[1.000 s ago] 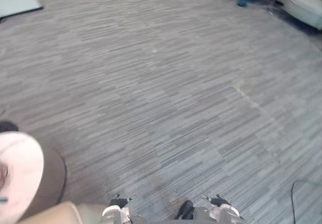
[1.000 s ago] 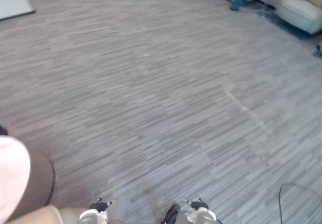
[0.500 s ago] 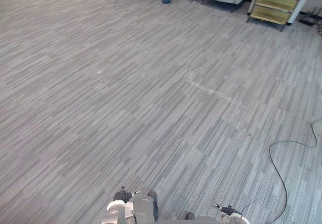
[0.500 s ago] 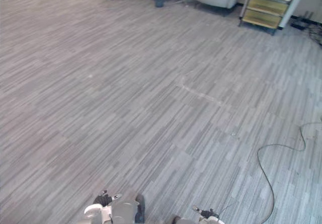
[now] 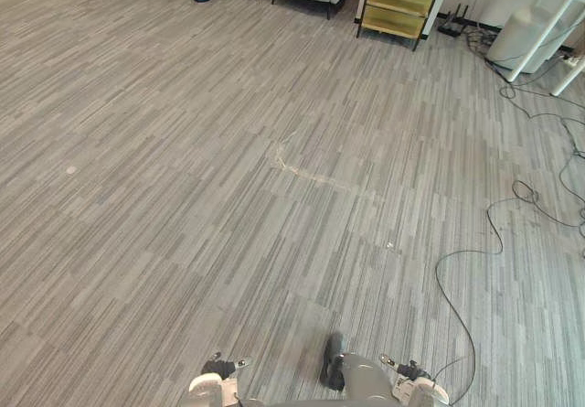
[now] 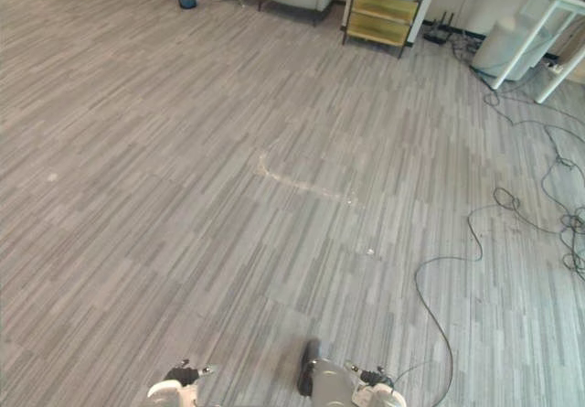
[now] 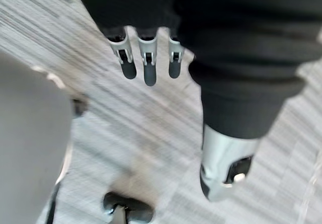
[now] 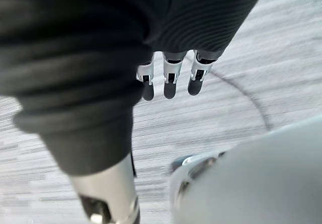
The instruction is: Pick up cushions and gather them together orderly.
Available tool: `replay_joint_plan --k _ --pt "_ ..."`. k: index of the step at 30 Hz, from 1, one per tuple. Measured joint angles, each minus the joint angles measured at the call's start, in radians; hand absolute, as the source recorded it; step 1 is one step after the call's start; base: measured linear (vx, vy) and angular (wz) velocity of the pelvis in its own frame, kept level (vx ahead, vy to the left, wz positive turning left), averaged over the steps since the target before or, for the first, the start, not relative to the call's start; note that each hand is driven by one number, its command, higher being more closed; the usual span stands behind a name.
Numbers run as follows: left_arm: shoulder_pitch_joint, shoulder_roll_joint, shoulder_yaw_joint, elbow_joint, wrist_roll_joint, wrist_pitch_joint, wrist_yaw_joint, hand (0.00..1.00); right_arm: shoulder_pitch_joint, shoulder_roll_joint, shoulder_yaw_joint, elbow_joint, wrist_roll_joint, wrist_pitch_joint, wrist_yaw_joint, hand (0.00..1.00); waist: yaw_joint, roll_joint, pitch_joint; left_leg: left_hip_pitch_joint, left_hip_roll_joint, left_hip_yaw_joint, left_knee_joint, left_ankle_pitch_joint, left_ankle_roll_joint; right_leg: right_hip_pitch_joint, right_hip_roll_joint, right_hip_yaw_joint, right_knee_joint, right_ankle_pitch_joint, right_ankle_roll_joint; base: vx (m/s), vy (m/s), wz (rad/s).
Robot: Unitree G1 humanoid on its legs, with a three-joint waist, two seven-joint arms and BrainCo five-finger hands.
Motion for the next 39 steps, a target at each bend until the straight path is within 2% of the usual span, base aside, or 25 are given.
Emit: replay_joint_plan --k 1,2,3,5,8,10,12,13,14,15,17,18,20,22,24,25,26,27,29,31,33,35,36,37,39 --pt "0.003 -0.008 0.012 -0.011 -0.002 0.000 0.000 0.00 -0.001 0.000 0.001 -0.004 0.000 0.000 0.002 0.00 0.000 0.008 0.001 -0.044 0.011 -0.015 0.097 0.014 -0.022 0.011 0.007 -0.001 -0.002 -0.012 -0.005 0.49 -0.310 -0.10" --pt "0.006 -0.031 0.048 -0.034 -0.001 0.000 -0.001 0.00 0.001 0.003 0.007 -0.011 0.003 0.002 0.003 0.00 0.004 0.031 0.011 -0.185 0.055 -0.054 0.378 0.108 -0.080 0.053 0.042 0.003 -0.023 -0.042 -0.021 0.62 -0.294 -0.21" --pt "0.003 -0.046 0.071 -0.056 -0.003 -0.002 -0.003 0.00 0.001 -0.004 0.021 -0.017 0.002 0.004 -0.004 0.00 0.015 0.050 0.027 -0.280 0.086 -0.060 0.601 0.133 -0.090 0.124 0.074 0.012 -0.045 -0.066 -0.050 0.62 -0.252 -0.25" --pt "0.003 -0.037 0.065 -0.076 -0.002 -0.004 -0.012 0.00 0.001 0.002 0.043 -0.017 0.003 0.005 -0.010 0.00 0.023 0.030 0.043 -0.344 0.090 -0.021 0.700 0.101 -0.074 0.225 0.080 0.029 -0.073 -0.094 -0.059 0.46 -0.133 -0.40" --pt "0.007 -0.026 0.055 -0.109 -0.003 -0.020 -0.016 0.00 -0.005 0.022 0.066 -0.020 0.009 0.003 -0.012 0.00 0.033 -0.005 0.043 -0.442 0.079 0.098 0.583 0.043 -0.032 0.355 0.077 0.068 -0.175 -0.108 -0.054 0.45 -0.115 -0.44" --pt "0.005 -0.028 0.055 -0.129 -0.003 -0.024 -0.016 0.00 -0.016 0.029 0.065 -0.022 0.010 0.004 -0.016 0.00 0.050 -0.008 0.043 -0.488 0.033 0.149 0.302 0.034 -0.023 0.422 0.070 0.103 -0.232 -0.115 -0.033 0.58 0.000 -0.47" --pt "0.004 -0.032 0.053 -0.129 -0.002 -0.024 -0.015 0.00 -0.015 0.035 0.054 -0.021 0.008 0.005 -0.016 0.00 0.062 -0.006 0.041 -0.498 -0.031 0.123 -0.006 0.096 -0.027 0.475 0.064 0.120 -0.284 -0.132 -0.005 0.53 0.097 -0.35" --pt "0.002 -0.035 0.053 -0.130 -0.003 -0.025 -0.014 0.00 -0.011 0.033 0.053 -0.019 0.008 0.006 -0.016 0.00 0.075 -0.006 0.039 -0.499 -0.051 0.102 -0.096 0.201 -0.017 0.505 0.061 0.133 -0.304 -0.150 0.020 0.56 0.177 -0.44" --pt "0.002 -0.033 0.053 -0.130 -0.003 -0.024 -0.013 0.00 -0.010 0.041 0.056 -0.019 0.008 0.006 -0.017 0.00 0.080 -0.014 0.024 -0.485 -0.074 0.096 -0.097 0.274 0.027 0.532 0.044 0.151 -0.306 -0.168 0.047 0.59 0.190 -0.39" --pt "-0.001 -0.021 0.050 -0.129 -0.001 -0.022 -0.013 0.00 -0.008 0.051 0.061 -0.020 0.008 0.007 -0.017 0.00 0.079 -0.037 0.014 -0.478 -0.096 0.103 -0.097 0.251 0.053 0.532 0.020 0.154 -0.289 -0.173 0.055 0.52 0.160 -0.18" --pt "-0.003 -0.009 0.035 -0.123 -0.001 -0.018 -0.012 0.00 0.006 0.063 0.066 -0.021 0.001 0.006 -0.013 0.00 0.073 -0.065 -0.007 -0.433 -0.115 0.133 -0.097 0.202 0.072 0.458 -0.020 0.175 -0.086 -0.179 0.071 0.61 0.198 -0.16" --pt "-0.006 0.003 0.017 -0.108 -0.002 -0.018 -0.012 0.00 0.009 0.068 0.067 -0.021 -0.001 0.006 -0.012 0.00 0.073 -0.072 -0.004 -0.365 -0.126 0.145 -0.103 0.166 0.080 0.374 -0.044 0.186 0.177 -0.157 0.144 0.68 0.235 -0.29" --pt "-0.014 0.008 0.009 -0.088 -0.002 -0.008 -0.012 0.00 0.010 0.070 0.068 -0.027 -0.001 0.007 -0.006 0.00 0.068 -0.071 0.003 -0.268 -0.133 0.150 -0.109 0.117 0.077 0.248 -0.076 0.197 0.502 -0.092 0.230 0.52 0.162 -0.18" --pt "-0.016 0.003 0.005 -0.076 -0.002 0.001 -0.012 0.00 0.017 0.066 0.078 -0.053 -0.002 0.004 -0.006 0.00 0.055 -0.057 0.005 -0.167 -0.133 0.155 -0.144 0.103 0.074 0.161 -0.111 0.145 0.640 -0.112 0.198 0.50 0.120 0.03" --pt "-0.028 0.002 -0.019 -0.059 -0.003 0.001 -0.010 0.00 0.003 0.067 0.066 -0.058 -0.010 0.004 -0.003 0.00 0.047 -0.051 0.005 -0.037 -0.114 0.153 -0.254 0.098 0.067 0.073 -0.125 0.021 0.498 -0.158 0.124 0.46 0.029 0.11" --pt "-0.028 0.002 -0.020 -0.058 -0.003 0.001 -0.010 0.00 0.003 0.067 0.064 -0.058 -0.010 0.004 -0.002 0.00 0.045 -0.050 0.005 -0.025 -0.109 0.152 -0.262 0.094 0.061 0.062 -0.122 0.007 0.453 -0.161 0.119 0.48 -0.059 0.12" --pt "-0.028 0.003 -0.022 -0.047 -0.003 0.001 -0.010 0.00 -0.001 0.065 0.050 -0.050 -0.009 0.000 0.002 0.00 0.040 -0.054 0.006 0.006 -0.103 0.142 -0.283 0.084 0.062 0.020 -0.098 -0.002 0.232 -0.129 0.101 0.31 -0.092 0.13" --pt "-0.028 0.003 -0.021 -0.045 -0.003 0.001 -0.010 0.00 -0.002 0.063 0.044 -0.050 -0.010 0.000 0.002 0.00 0.036 -0.055 0.006 0.005 -0.103 0.137 -0.285 0.077 0.058 0.014 -0.092 0.002 0.167 -0.108 0.097 0.45 -0.163 0.38" --pt "-0.032 0.007 -0.017 -0.035 -0.002 0.000 -0.011 0.00 -0.011 0.053 0.016 -0.029 -0.008 0.002 0.001 0.00 0.015 -0.059 0.014 0.044 -0.110 0.094 -0.287 0.018 0.028 0.017 -0.079 0.042 -0.110 0.029 0.097 0.44 -0.214 0.56" --pt "-0.018 0.004 0.006 -0.033 -0.001 0.000 -0.009 0.00 0.004 0.040 -0.001 -0.018 -0.003 0.005 0.000 0.00 0.012 -0.053 0.019 0.098 -0.106 0.062 -0.283 -0.037 0.007 0.028 -0.076 0.057 -0.122 0.118 0.067 0.46 -0.251 0.42" --pt "-0.002 -0.023 0.012 -0.018 -0.001 0.001 -0.012 0.00 0.006 0.007 -0.003 -0.015 -0.002 0.001 0.002 0.00 0.010 0.007 0.002 0.130 -0.063 0.009 -0.264 -0.069 0.035 0.008 -0.044 0.036 0.015 0.041 0.042 0.46 -0.245 0.20" --pt "0.004 -0.043 0.024 -0.022 0.000 0.001 -0.018 0.00 0.005 -0.001 -0.015 -0.010 0.001 0.001 0.004 0.00 0.009 0.033 -0.005 -0.008 -0.011 -0.081 0.059 -0.059 0.017 0.044 -0.028 -0.015 0.052 -0.047 0.030 0.53 -0.339 0.37" --pt "0.000 -0.042 0.026 -0.029 -0.001 0.001 -0.019 0.00 0.007 0.000 -0.017 -0.015 -0.001 0.001 0.003 0.00 0.005 0.044 -0.008 -0.068 0.003 -0.100 0.190 -0.033 -0.025 0.067 -0.020 -0.026 0.045 -0.062 0.025 0.58 -0.413 0.55" --pt "0.003 -0.044 0.032 -0.043 -0.001 0.002 -0.020 0.00 0.011 0.000 -0.004 -0.017 0.000 0.004 0.003 0.00 0.011 0.043 0.006 -0.173 0.040 -0.115 0.421 0.078 -0.073 0.127 0.003 -0.038 0.026 -0.086 0.001 0.49 -0.274 0.26" --pt "0.006 -0.041 0.029 -0.069 -0.003 -0.002 -0.022 0.00 0.009 -0.002 0.019 -0.015 0.002 0.004 -0.001 0.00 0.025 0.046 0.014 -0.270 0.077 -0.087 0.625 0.060 -0.055 0.238 0.039 -0.039 -0.026 -0.117 -0.025 0.51 -0.207 -0.02"
